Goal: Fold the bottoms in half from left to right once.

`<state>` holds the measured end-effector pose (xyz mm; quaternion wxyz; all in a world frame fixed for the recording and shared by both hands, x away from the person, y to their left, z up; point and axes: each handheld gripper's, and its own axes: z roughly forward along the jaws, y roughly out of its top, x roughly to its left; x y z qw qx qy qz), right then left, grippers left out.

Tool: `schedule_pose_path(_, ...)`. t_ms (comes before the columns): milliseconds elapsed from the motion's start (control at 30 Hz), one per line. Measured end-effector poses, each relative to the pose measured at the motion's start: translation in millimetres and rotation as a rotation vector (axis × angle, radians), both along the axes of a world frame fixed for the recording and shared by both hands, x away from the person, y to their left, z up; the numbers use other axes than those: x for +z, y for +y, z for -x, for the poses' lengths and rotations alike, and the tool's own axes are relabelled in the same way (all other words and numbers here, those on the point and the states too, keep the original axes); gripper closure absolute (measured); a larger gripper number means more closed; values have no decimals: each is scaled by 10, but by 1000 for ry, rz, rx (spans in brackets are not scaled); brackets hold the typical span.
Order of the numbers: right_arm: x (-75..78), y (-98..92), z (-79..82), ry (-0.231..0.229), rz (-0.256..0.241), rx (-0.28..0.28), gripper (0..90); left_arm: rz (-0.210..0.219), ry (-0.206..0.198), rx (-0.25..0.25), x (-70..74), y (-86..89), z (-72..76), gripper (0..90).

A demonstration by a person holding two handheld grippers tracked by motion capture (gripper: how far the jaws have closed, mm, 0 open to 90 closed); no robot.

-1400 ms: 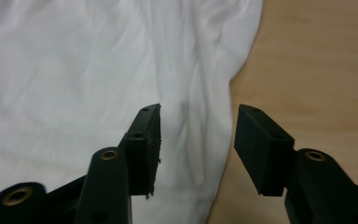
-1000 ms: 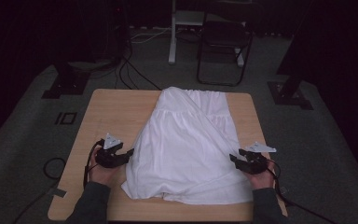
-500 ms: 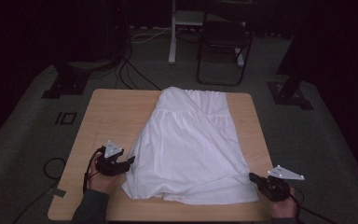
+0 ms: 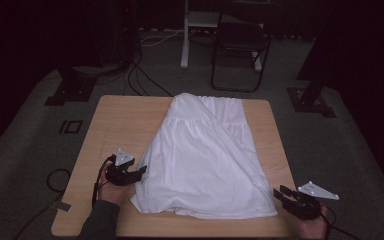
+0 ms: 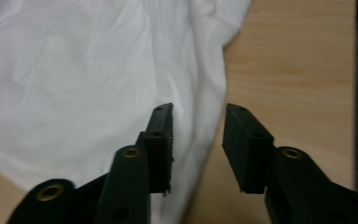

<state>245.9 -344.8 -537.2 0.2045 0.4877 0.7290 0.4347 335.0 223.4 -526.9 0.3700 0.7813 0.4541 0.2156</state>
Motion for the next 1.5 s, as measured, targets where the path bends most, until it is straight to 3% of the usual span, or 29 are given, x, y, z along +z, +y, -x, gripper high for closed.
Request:
schedule_pose_path(100,15,146,-246,-10,2,24,559,24,16,27,-28,57,-87,414)
schedule_pose_path(233,53,384,-589,-25,10,58,524,-1,17,27,45,34,-215,414)
schedule_pose_path(367,87,614,-959,-30,29,78,492,-6,22,24,124,-46,-445,408)
schedule_pose_path(500,140,799,-1306,-14,36,90,462,-2,81,24,76,-118,-714,405)
schedule_pose_path(600,141,934,-1553,14,97,94,447,-8,133,28,-11,-174,-880,399)
schedule_pose_path(800,58,1110,-1940,51,135,71,395,34,189,30,-171,-238,-1023,429)
schedule_pose_path(900,26,1191,-2022,60,138,88,389,56,189,12,-182,-257,-1033,490)
schedule_pose_path(967,18,1248,-2047,63,150,103,392,56,185,-5,-189,-272,-1033,603)
schedule_pose_path(1033,0,1281,-2079,80,159,118,469,61,171,-33,-193,-283,-1011,795)
schedule_pose_path(1067,-11,1282,-2095,96,169,118,591,56,158,-32,-188,-285,-992,865)
schedule_pose_path(1133,1,1236,-2100,100,164,111,791,52,134,-17,-169,-261,-949,891)
schedule_pose_path(1200,91,1093,-2062,53,131,44,877,55,113,-4,-132,-196,-895,895)
schedule_pose_path(1267,211,870,-2013,-5,73,-31,886,53,90,1,-87,-135,-829,898)
schedule_pose_path(1333,285,662,-1985,-26,52,-104,887,42,67,24,-49,-93,-767,899)
schedule_pose_path(1400,283,510,-1974,-19,38,-144,886,53,61,25,-31,-61,-718,899)
schedule_pose_path(1500,145,472,-1981,23,55,-127,885,7,60,41,-51,-93,-705,898)
